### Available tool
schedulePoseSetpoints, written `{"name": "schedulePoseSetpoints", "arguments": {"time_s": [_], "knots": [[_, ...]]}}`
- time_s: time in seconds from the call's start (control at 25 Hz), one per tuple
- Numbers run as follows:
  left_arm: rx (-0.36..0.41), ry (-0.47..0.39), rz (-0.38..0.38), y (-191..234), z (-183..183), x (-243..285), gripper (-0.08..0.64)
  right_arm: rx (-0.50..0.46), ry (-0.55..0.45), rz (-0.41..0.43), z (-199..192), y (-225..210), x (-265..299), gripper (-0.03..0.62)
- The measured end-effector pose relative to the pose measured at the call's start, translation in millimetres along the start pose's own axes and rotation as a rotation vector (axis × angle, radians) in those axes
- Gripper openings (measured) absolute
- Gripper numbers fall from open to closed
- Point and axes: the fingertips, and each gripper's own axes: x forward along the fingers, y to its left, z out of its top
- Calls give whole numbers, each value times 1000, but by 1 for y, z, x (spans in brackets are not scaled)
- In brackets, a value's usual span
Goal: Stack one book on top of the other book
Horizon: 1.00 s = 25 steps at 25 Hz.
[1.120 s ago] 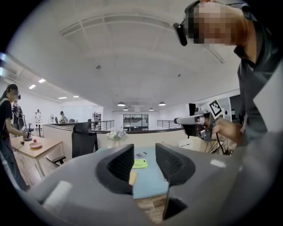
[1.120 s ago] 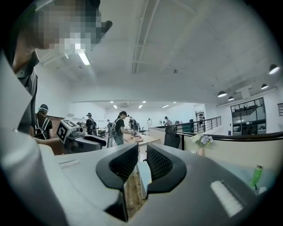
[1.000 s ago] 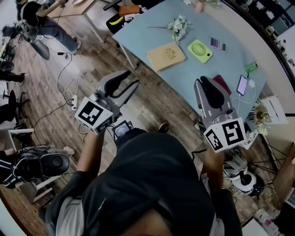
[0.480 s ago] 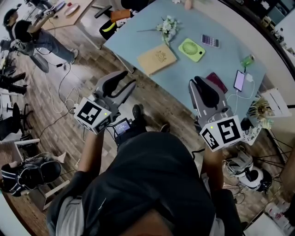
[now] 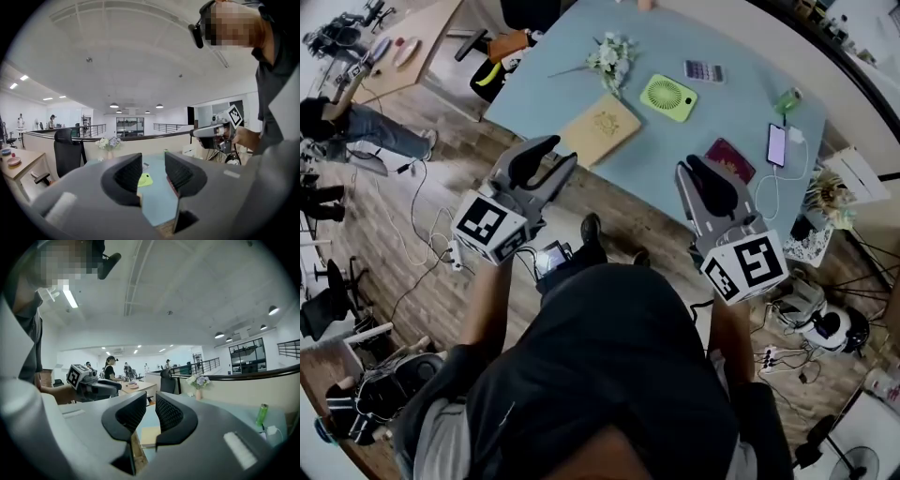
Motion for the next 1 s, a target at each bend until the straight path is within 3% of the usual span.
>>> {"name": "schedulePoseSetpoints", "arguments": {"time_s": [0.56,1.0], "knots": [[-28,-18,-137,120,-27,24,207,58,82,-120,-20,12,102,61],[-54,69,-225,179,-82,54,207,131,150,-209,-68,0,156,78]]}}
